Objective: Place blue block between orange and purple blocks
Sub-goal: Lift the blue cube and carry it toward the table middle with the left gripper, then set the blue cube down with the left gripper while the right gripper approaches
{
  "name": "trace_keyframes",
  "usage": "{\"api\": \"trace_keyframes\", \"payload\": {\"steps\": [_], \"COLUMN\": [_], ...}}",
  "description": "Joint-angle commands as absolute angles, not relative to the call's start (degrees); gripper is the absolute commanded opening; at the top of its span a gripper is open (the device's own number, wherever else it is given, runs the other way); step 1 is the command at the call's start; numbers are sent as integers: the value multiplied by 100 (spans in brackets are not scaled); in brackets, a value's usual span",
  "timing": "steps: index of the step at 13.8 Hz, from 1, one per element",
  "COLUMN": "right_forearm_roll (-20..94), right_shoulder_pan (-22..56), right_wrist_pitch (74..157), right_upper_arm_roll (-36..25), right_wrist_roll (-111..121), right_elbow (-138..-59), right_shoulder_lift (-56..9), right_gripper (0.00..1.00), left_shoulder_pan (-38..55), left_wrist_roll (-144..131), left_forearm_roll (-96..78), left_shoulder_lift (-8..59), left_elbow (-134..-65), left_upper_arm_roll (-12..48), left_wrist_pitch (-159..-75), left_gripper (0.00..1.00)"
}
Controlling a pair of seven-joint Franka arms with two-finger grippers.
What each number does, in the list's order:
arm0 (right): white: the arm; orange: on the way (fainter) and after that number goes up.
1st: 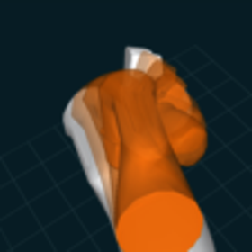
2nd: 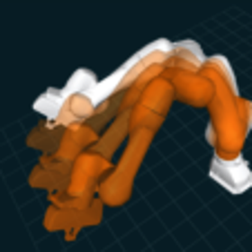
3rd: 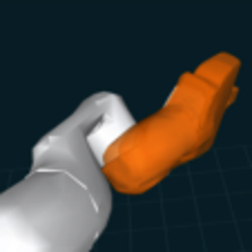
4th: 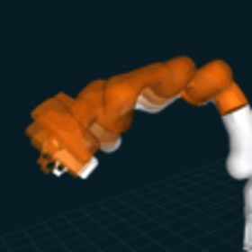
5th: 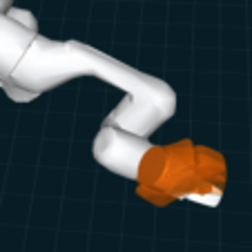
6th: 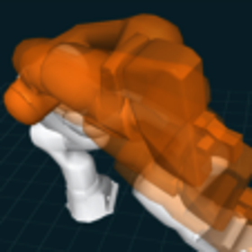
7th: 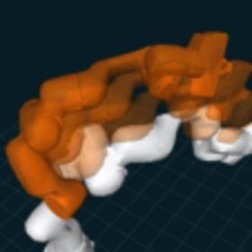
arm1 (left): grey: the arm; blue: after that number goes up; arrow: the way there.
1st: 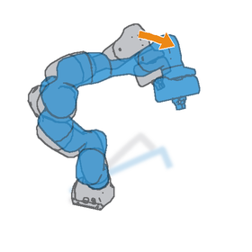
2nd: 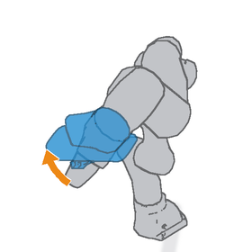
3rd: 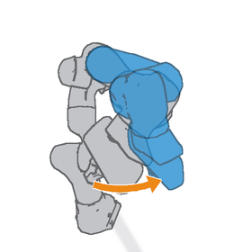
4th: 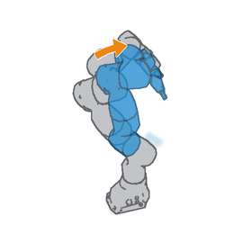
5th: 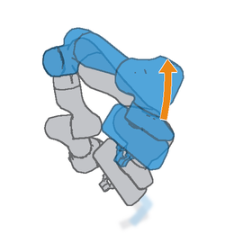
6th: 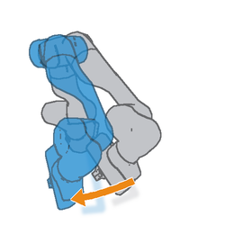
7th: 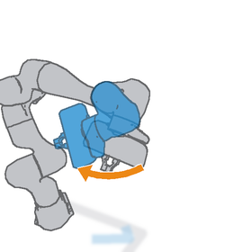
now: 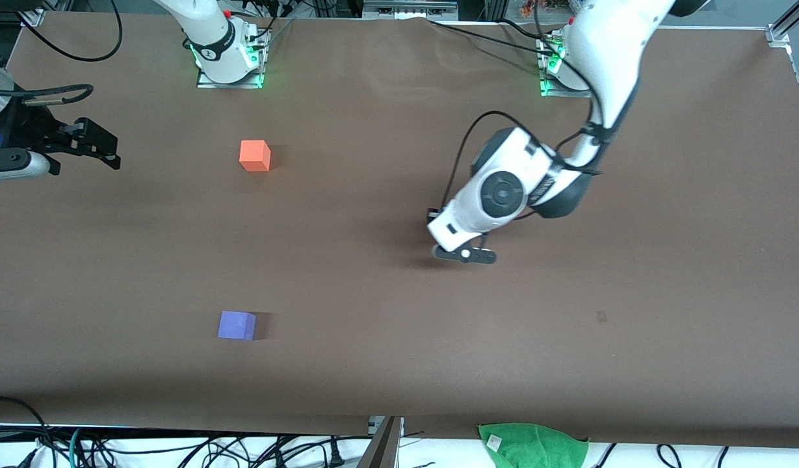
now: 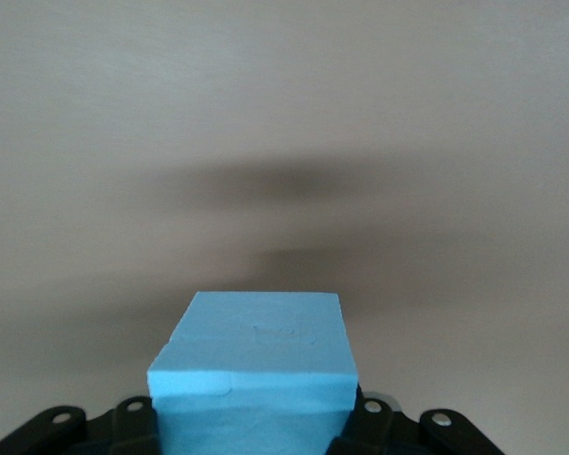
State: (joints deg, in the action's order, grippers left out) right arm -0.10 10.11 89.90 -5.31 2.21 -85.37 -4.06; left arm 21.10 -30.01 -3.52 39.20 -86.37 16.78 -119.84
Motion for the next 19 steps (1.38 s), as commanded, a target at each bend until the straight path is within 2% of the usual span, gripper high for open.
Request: {"api": "trace_keyframes", "payload": {"steps": [1,7,8,9,13,19], "right_forearm_roll": [44,211,211,202,193,202], "right_shoulder_pan": [985,941,949,941,914,1055], "right_wrist_pitch": [8903,9035,9018,9000,8982,8869], "right_upper_arm_roll": [-545,-580,-580,-580,-580,-554], "right_wrist_roll": [220,273,290,273,316,299], "right_elbow": [-8402,-8394,-8402,-8402,-8420,-8499], "right_shoulder_lift": [-492,-791,-887,-1010,-1151,-1634], "right_gripper": [99,100,99,100,99,99], "left_shoulder_pan": [2697,3190,3251,3252,3191,2647], "left_wrist_roll": [-3471,-4095,-4104,-4113,-4192,-4342], "left_forearm_roll": [-422,-413,-413,-404,-325,-316], "left_shoulder_lift": [4472,4992,5010,4984,4607,3008], "left_elbow": [-8200,-8209,-8209,-8218,-8279,-8235], "left_upper_arm_roll": [1442,1232,1152,1143,1116,1099], "left_wrist_pitch": [-12504,-13551,-13596,-13597,-13352,-11157], "left_gripper": [0,0,22,99,100,100]}}
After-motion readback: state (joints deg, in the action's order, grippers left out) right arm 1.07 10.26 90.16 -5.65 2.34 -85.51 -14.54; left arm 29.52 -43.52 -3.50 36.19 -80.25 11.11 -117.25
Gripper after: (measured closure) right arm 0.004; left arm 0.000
